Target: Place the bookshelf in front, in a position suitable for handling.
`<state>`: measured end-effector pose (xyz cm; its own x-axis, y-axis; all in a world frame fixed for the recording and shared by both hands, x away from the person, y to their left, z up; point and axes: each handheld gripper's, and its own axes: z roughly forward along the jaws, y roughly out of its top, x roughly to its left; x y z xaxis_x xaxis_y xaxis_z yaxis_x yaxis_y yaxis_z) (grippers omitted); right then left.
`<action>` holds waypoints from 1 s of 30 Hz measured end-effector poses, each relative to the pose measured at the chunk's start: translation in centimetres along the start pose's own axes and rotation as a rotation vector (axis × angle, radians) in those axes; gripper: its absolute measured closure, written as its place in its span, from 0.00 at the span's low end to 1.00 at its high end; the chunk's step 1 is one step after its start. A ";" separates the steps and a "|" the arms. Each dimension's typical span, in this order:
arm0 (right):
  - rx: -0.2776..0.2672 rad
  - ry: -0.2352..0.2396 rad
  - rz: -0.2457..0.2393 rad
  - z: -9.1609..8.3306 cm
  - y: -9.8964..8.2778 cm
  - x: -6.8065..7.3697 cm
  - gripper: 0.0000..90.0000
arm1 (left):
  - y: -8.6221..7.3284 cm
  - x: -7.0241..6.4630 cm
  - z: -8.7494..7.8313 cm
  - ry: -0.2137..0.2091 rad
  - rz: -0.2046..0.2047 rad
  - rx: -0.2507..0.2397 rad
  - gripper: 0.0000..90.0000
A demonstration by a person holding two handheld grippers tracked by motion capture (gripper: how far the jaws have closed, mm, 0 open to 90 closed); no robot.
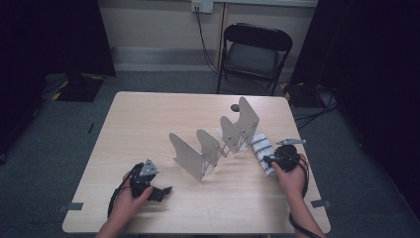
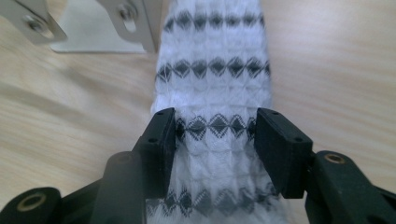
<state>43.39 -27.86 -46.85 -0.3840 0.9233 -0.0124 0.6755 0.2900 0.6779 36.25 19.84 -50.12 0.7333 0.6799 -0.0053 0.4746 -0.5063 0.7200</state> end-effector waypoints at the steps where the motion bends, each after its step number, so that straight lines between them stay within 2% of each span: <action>1: -0.002 0.014 0.014 1.0 -0.5 0.1 0.57 | 0.0 0.0 0.0 0.000 0.000 0.000 0.03; 2: -0.012 0.024 0.025 1.1 -0.5 0.1 0.64 | 0.0 0.0 0.0 0.000 0.000 0.000 0.03; 3: -0.012 0.024 0.025 1.1 -0.5 0.1 0.64 | 0.0 0.0 0.0 0.000 0.000 0.000 0.03; 4: -0.011 0.037 0.006 0.9 -0.3 0.1 0.82 | 0.0 0.0 0.0 0.000 0.000 0.000 0.03; 5: -0.011 0.037 0.006 0.9 -0.3 0.1 0.82 | 0.0 0.0 0.0 0.000 0.000 0.000 0.03; 6: 0.008 0.043 0.014 0.8 0.0 -0.1 0.88 | 0.0 0.0 0.0 0.000 0.000 -0.001 0.03; 8: 0.012 0.050 0.026 0.5 0.3 -0.4 0.92 | 0.0 0.0 0.0 0.000 0.000 0.000 0.03; 10: 0.010 0.050 0.028 0.3 0.6 -0.6 0.92 | 0.0 0.0 0.0 0.000 0.000 0.000 0.03; 11: -0.017 0.059 0.044 -0.5 1.2 -0.9 0.93 | 0.0 0.0 0.0 0.000 0.000 0.000 0.03; 14: -0.032 0.060 0.050 -1.2 1.8 -1.1 0.93 | 0.0 0.0 0.0 0.000 0.000 0.000 0.03; 20: -0.115 0.035 0.063 -4.3 5.4 -2.0 0.94 | 0.0 0.0 0.0 0.000 0.000 0.000 0.03; 22: -0.129 0.027 0.057 -4.7 5.9 -2.1 0.94 | 0.0 0.0 0.0 0.001 0.000 0.000 0.03; 23: -0.151 0.024 0.049 -5.5 7.0 -2.1 0.94 | 0.0 0.0 0.0 0.001 0.000 0.000 0.03; 30: -0.212 0.005 0.043 -7.4 9.7 -1.9 0.94 | 0.0 0.0 0.0 0.001 0.000 0.000 0.03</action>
<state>45.98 -28.67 -34.78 -0.3613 0.9322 0.0235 0.5439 0.1902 0.8173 36.26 19.84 -50.12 0.7331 0.6801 -0.0048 0.4743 -0.5062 0.7203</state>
